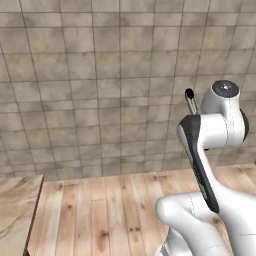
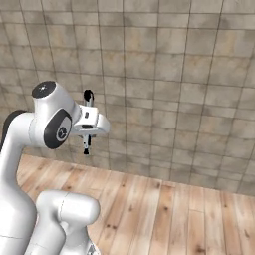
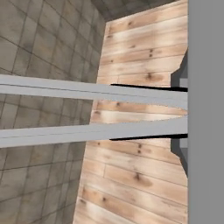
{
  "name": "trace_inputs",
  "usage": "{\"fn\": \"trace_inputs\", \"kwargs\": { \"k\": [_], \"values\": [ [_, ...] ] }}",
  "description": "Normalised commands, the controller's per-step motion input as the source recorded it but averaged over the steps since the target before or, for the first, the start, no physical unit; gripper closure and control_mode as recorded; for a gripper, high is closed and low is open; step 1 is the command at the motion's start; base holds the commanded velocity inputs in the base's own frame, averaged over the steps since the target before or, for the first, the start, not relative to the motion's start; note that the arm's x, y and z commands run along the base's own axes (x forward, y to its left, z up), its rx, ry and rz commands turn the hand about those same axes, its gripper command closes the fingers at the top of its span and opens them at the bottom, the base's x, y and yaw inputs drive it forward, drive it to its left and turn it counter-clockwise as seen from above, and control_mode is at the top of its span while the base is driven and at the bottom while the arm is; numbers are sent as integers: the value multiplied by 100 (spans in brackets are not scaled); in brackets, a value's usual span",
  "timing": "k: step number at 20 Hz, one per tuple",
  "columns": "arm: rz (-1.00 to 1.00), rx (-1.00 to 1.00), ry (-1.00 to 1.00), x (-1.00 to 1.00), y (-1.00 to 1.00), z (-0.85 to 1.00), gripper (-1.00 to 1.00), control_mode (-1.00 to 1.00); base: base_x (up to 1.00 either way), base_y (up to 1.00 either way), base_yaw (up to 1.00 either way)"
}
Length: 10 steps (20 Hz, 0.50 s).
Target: Take the tongs from the drawer on the left and place them on the dining counter next to the tray containing the kebab skewer.
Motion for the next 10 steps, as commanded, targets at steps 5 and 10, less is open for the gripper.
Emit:
{"fn": "trace_inputs", "kwargs": {
  "k": [5, 10],
  "values": [
    [0, 0, 0, 0, 0, 0, 100, 100, 100, 0, 29],
    [0, 0, 0, 0, 0, 0, 100, 100, 100, 0, 32]
  ]
}}
